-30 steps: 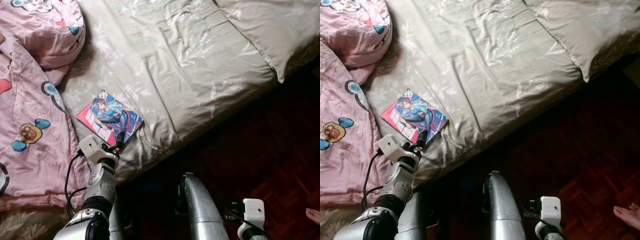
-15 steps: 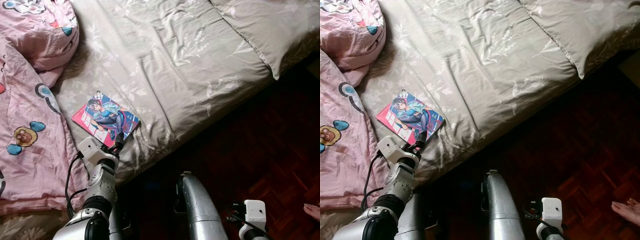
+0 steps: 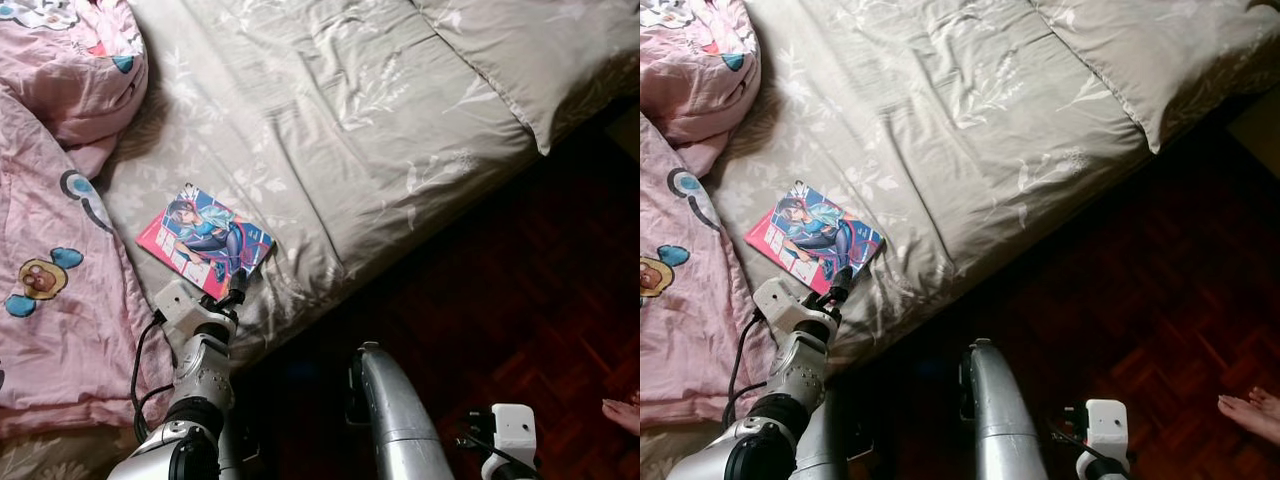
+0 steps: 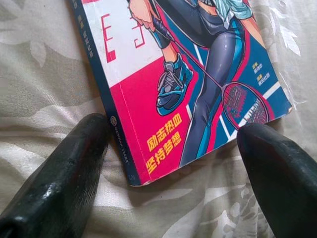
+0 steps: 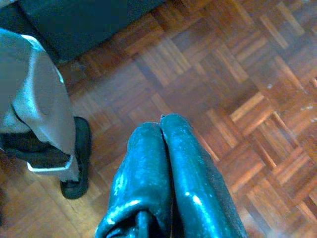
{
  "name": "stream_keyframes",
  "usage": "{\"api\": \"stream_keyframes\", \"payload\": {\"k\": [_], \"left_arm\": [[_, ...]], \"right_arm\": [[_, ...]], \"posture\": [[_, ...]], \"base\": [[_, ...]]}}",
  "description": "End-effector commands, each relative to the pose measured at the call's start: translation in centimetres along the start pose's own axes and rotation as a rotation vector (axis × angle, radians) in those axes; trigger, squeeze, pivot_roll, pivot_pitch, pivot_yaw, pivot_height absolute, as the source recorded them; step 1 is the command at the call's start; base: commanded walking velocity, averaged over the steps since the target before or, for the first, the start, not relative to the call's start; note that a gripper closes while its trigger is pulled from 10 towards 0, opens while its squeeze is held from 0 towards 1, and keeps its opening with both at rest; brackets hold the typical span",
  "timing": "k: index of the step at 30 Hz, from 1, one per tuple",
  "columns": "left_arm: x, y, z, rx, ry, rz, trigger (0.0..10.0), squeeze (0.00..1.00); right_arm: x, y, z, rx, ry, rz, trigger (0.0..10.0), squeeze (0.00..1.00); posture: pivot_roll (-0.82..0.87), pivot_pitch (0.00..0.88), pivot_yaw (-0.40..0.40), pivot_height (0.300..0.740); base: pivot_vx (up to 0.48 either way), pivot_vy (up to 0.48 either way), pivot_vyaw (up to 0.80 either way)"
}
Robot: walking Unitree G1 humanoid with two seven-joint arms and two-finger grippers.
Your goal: Clean up the room
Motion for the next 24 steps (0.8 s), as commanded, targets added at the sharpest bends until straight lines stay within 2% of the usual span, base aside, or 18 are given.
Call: {"api": "stream_keyframes", "payload": {"k": [1,6,8,11,18,23,24], "left_arm": [[1.6,1.6,-3.8,0.122,0.042,0.058,10.0,0.00],[1.2,1.6,-4.1,0.124,0.112,0.044,10.0,0.00],[1.0,1.6,-4.2,0.125,0.198,0.034,10.0,0.00],[1.3,1.8,-4.6,0.138,0.247,0.045,10.0,0.00],[1.8,2.5,-6.0,0.173,0.271,0.079,10.0,0.00],[2.3,3.4,-7.4,0.203,0.354,0.108,10.0,0.00],[2.4,3.5,-7.6,0.208,0.396,0.106,10.0,0.00]], "right_arm": [[-0.8,1.4,-2.1,0.062,-0.005,-0.020,10.0,0.00],[-1.0,1.6,-2.2,0.063,0.000,-0.018,10.0,0.00],[-1.2,1.7,-2.2,0.064,0.002,-0.017,10.0,0.00],[-1.3,1.8,-2.3,0.065,0.005,-0.016,10.0,0.00],[-1.5,2.2,-2.5,0.064,0.010,-0.013,10.0,0.00],[-1.9,2.6,-2.6,0.064,0.018,-0.013,10.0,0.00],[-1.9,2.7,-2.7,0.064,0.019,-0.013,10.0,0.00]], "posture": [[-0.25,0.525,-0.157,0.621],[-0.26,0.529,-0.165,0.621],[-0.27,0.531,-0.171,0.621],[-0.28,0.532,-0.177,0.621],[-0.30,0.534,-0.187,0.621],[-0.32,0.534,-0.197,0.621],[-0.32,0.534,-0.200,0.621]], "base": [[0.000,0.000,0.00],[0.000,0.000,0.00],[0.000,0.000,0.00],[0.000,0.000,0.00],[0.000,0.000,0.00],[0.000,0.000,0.00],[0.000,0.000,0.00]]}}
Point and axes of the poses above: a point about 5 cm out from each wrist's last joint towards the gripper, its own y axis pointing back from the gripper into the wrist, its own z axis along the axis of the wrist's last joint, x = y × z, the point moved 5 cm from there along -y, pointing out of the wrist towards the gripper, and after that the axes turned 3 degrees about -y, right-handed, at the moved point
